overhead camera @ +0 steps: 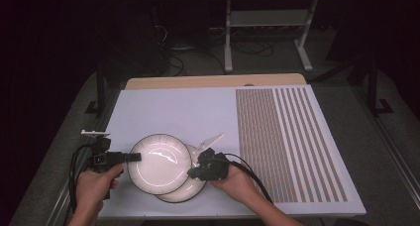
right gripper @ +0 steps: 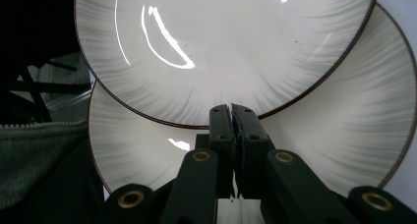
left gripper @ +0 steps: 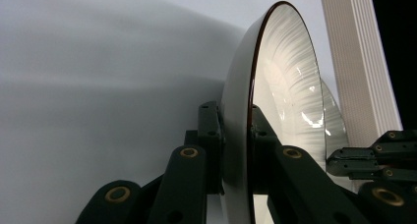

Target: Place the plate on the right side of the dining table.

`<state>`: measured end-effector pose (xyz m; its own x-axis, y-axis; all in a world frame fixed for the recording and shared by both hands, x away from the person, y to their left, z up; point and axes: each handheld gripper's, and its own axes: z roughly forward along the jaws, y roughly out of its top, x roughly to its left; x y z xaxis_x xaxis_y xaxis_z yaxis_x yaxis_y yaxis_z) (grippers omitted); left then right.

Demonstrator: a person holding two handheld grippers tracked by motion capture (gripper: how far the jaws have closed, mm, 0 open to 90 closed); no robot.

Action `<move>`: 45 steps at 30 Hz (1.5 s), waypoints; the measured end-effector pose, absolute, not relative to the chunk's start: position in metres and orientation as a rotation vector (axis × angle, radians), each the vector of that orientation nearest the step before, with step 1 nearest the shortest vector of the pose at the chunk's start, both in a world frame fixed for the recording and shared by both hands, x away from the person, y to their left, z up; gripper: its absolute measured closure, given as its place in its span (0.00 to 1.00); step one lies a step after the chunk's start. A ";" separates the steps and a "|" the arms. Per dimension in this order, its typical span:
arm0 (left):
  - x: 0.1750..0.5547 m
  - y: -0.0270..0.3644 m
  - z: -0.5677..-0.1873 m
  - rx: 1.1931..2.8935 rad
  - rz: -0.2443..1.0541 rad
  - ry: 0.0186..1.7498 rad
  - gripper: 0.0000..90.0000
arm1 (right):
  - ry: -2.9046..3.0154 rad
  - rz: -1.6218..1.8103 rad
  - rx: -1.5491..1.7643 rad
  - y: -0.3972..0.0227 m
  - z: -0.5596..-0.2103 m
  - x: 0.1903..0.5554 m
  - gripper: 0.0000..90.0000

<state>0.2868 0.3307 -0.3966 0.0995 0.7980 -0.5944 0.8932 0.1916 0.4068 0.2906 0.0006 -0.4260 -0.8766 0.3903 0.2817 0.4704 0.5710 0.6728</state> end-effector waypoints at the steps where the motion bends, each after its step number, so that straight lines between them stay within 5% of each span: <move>1: 0.287 0.331 -0.397 1.611 -0.157 1.701 0.90 | -2.693 -1.200 -0.740 0.001 -0.426 0.291 0.95; 16: 0.276 0.339 -0.397 1.358 -0.154 1.720 0.89 | -2.463 -1.526 -1.063 -0.017 -0.410 0.289 0.64; 22: 0.272 0.332 -0.400 1.294 -0.183 1.708 0.89 | -2.383 -1.560 -1.214 -0.011 -0.412 0.288 0.60; 45: 0.264 0.307 -0.401 1.186 -0.174 1.718 0.89 | -2.113 -1.614 -1.613 -0.005 -0.411 0.296 0.79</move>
<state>0.2641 0.3071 -0.4013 -0.0194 0.6245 -0.7808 0.7683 0.5091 0.3880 0.2961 -0.0046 -0.4106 -0.4616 0.6883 0.5595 0.7211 -0.0762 0.6887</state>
